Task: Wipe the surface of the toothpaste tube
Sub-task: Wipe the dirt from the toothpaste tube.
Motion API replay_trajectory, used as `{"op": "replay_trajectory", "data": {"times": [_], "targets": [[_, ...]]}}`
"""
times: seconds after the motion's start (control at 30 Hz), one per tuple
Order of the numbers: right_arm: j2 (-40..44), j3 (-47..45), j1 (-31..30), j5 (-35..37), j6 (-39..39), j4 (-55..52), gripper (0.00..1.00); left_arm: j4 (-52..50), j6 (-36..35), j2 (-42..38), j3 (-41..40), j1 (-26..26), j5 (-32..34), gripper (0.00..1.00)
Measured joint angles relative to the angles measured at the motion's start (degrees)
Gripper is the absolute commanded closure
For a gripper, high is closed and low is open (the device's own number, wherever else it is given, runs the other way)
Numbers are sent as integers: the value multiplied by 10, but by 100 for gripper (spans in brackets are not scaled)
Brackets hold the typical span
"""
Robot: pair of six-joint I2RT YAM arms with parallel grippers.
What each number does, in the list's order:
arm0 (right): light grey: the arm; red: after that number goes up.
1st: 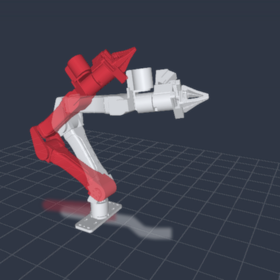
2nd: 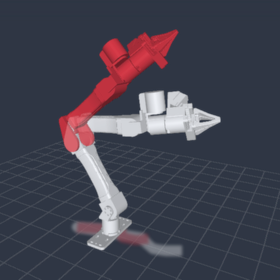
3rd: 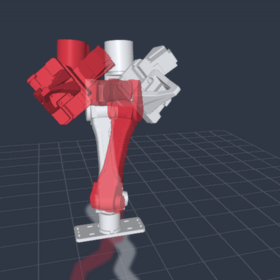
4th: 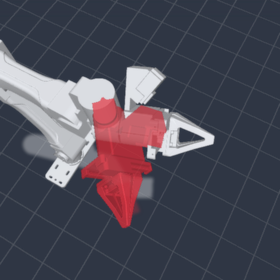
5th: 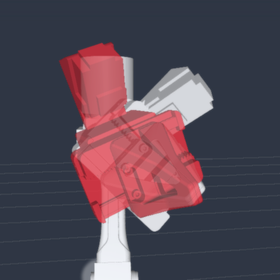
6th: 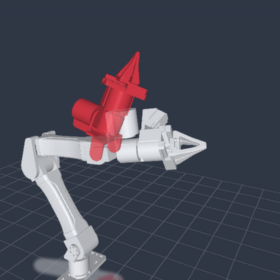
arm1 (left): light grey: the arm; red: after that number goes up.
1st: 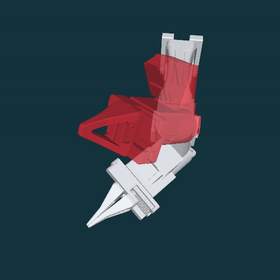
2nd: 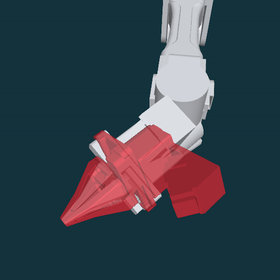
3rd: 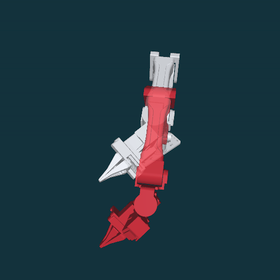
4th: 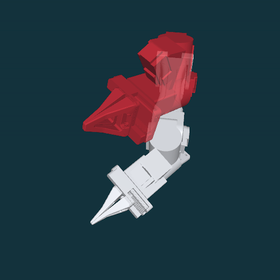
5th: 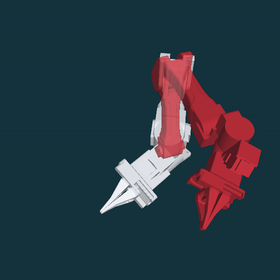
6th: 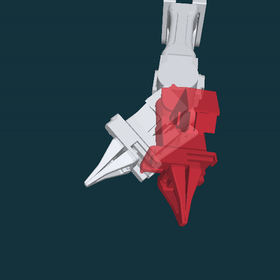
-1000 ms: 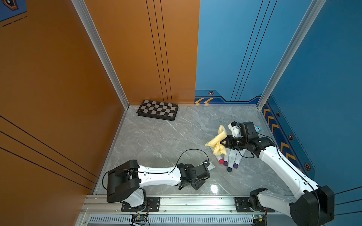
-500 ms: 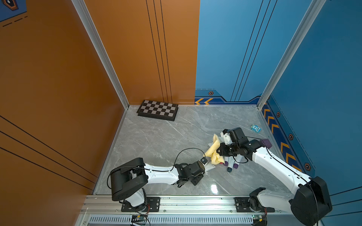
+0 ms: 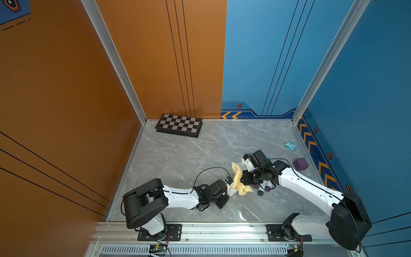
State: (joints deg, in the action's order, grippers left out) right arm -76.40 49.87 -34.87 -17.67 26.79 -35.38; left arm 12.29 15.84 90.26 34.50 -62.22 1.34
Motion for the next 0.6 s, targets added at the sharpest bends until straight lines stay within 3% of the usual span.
{"op": "replay_trajectory", "data": {"times": [0.2,0.6], "targets": [[-56,-11,-17,-11,1,21,100,19,0,6,-2,4,-14,97],[-122,-49,-35,-104,53,167,100,30,19,10,-4,14,-23,100]]}}
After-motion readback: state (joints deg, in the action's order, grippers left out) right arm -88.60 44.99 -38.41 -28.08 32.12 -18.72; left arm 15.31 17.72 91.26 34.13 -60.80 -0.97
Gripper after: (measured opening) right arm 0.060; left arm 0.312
